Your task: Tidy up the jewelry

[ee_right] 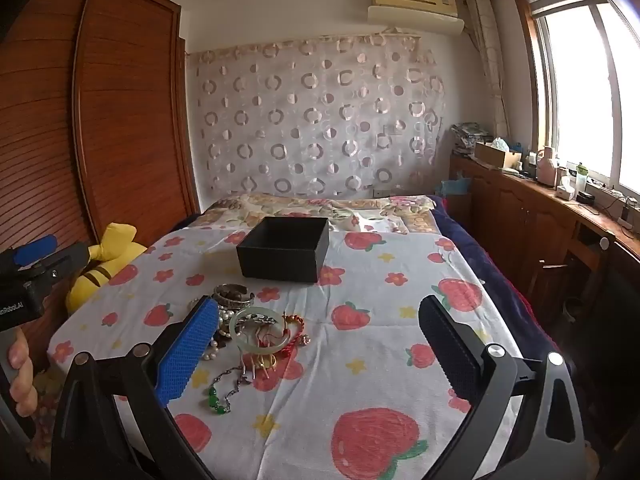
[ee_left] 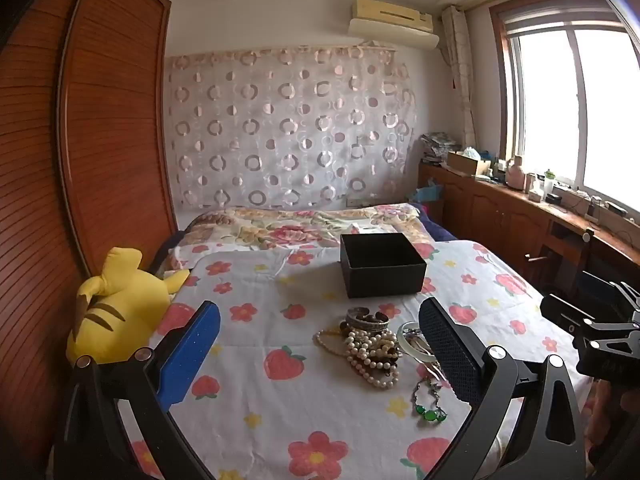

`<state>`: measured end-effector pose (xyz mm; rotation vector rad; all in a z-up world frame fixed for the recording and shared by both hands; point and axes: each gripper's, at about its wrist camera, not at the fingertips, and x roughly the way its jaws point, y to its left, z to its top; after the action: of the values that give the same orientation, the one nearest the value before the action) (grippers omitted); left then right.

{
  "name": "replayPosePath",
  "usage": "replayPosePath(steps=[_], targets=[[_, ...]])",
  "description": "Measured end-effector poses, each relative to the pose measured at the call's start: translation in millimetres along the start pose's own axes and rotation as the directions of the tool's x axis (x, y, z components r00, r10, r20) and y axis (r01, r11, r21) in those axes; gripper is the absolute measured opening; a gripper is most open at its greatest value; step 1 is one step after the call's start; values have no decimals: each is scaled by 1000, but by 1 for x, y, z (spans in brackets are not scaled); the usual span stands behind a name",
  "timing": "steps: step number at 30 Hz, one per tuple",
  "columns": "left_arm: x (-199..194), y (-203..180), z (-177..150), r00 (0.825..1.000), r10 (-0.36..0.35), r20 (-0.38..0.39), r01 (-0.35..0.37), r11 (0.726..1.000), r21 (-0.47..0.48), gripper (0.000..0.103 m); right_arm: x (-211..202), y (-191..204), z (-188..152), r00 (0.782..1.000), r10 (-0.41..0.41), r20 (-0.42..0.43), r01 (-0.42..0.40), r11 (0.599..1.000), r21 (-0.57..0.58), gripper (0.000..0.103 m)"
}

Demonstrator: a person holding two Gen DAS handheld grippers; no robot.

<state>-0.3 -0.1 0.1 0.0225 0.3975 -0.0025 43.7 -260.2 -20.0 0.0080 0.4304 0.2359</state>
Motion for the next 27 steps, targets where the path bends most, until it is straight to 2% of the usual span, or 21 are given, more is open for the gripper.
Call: replayPosePath(steps=[27], targets=[[1,-1,0,1000,-1,-2,1,1000,3,96,-2,3,3,1000,1,5,-1,1000,8,101]])
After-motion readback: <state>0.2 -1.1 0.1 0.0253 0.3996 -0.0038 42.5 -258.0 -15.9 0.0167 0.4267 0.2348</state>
